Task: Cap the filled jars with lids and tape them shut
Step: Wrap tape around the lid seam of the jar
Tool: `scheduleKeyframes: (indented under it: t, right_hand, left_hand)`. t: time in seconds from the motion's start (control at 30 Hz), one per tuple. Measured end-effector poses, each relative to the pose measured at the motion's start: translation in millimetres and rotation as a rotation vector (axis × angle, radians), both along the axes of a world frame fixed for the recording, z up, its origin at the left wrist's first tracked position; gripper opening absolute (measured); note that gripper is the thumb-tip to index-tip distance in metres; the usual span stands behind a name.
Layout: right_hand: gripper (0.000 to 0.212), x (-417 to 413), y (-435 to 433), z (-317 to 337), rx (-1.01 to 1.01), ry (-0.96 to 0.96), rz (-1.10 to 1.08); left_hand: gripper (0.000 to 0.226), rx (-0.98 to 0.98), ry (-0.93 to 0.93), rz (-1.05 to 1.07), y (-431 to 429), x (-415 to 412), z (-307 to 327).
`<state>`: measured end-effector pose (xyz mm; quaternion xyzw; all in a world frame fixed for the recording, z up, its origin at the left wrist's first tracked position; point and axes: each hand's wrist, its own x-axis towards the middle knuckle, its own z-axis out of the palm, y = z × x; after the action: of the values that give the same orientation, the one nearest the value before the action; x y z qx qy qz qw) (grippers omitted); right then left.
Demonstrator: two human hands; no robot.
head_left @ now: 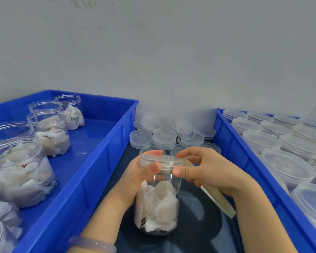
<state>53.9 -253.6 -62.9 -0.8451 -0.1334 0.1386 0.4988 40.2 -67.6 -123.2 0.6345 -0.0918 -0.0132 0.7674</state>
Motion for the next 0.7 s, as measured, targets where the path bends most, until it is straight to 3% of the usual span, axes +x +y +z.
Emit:
scheduleKeyframes:
  t: [0.17, 0.3, 0.43, 0.5, 0.57, 0.7]
  right_hand:
    - [0.056, 1, -1, 1, -0.007, -0.003, -0.046]
    - [0.048, -4, -10, 8, -0.027, -0.027, -0.013]
    - [0.039, -1, -11, 6, -0.082, -0.034, -0.023]
    - [0.036, 1, -9, 2, -0.084, -0.01, -0.02]
    - [0.04, 2, -7, -1, -0.069, -0.002, -0.006]
    - [0.069, 5, -3, -3, -0.043, -0.017, -0.007]
  left_hand:
    - [0.117, -0.075, 0.027, 0.068, -8, 1, 1]
    - [0.091, -0.072, 0.015, 0.1, -9, 4, 0]
    - [0.082, -0.038, -0.008, 0.123, -7, 5, 0]
    - [0.087, -0.008, -0.018, 0.103, -6, 4, 0]
    - [0.106, -0.012, -0.013, 0.077, -5, 4, -2]
    - [0.119, 0.008, 0.002, 0.055, -1, 3, -2]
